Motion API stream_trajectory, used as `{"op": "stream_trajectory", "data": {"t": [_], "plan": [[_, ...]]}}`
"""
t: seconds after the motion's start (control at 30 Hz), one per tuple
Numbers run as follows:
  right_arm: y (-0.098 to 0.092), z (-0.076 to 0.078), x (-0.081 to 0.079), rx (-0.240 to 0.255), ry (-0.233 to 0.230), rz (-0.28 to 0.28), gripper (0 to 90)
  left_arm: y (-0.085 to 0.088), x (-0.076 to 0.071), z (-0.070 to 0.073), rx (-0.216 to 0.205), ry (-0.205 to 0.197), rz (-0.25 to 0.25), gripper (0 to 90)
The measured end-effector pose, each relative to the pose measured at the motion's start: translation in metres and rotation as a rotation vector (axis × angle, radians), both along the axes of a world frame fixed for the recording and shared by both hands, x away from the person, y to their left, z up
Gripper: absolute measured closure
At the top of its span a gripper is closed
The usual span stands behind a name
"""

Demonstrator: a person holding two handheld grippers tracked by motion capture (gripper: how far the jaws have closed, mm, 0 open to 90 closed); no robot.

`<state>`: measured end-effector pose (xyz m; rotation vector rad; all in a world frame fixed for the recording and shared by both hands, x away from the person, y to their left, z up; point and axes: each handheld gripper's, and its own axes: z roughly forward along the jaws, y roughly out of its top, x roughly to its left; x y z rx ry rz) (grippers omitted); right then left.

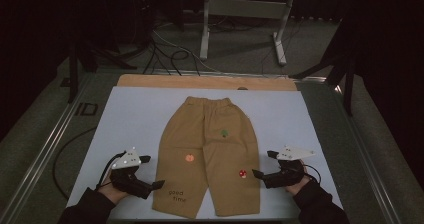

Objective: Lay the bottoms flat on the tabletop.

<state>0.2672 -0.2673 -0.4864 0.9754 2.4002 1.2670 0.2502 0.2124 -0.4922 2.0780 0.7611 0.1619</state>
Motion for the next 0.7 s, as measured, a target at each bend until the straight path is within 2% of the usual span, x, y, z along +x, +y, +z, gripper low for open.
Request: {"op": "stream_trajectory", "data": {"t": [0.1, 0.23, 0.33, 0.4, 0.57, 0.7], "plan": [[-0.001, 0.0, -0.006, -0.019, -0.001, 0.005, 9.2, 0.005, -0.004, -0.001, 0.001, 0.007, 0.0, 0.1], [-0.005, 0.003, -0.013, -0.007, -0.001, 0.004, 9.1, 0.013, -0.009, -0.002, 0.005, 0.009, 0.004, 0.1], [-0.009, 0.0, -0.02, -0.027, 0.0, 0.002, 9.1, 0.017, -0.011, -0.003, 0.011, 0.013, 0.005, 0.1], [-0.01, -0.003, -0.023, -0.043, 0.017, 0.001, 9.1, 0.019, -0.013, -0.004, 0.013, 0.016, -0.002, 0.1], [-0.012, -0.008, -0.026, -0.067, 0.03, 0.012, 9.2, 0.02, -0.015, -0.006, 0.019, 0.018, -0.011, 0.1], [-0.012, -0.011, -0.024, -0.073, 0.037, 0.012, 9.1, 0.022, -0.015, -0.006, 0.006, 0.015, -0.011, 0.1]]}}
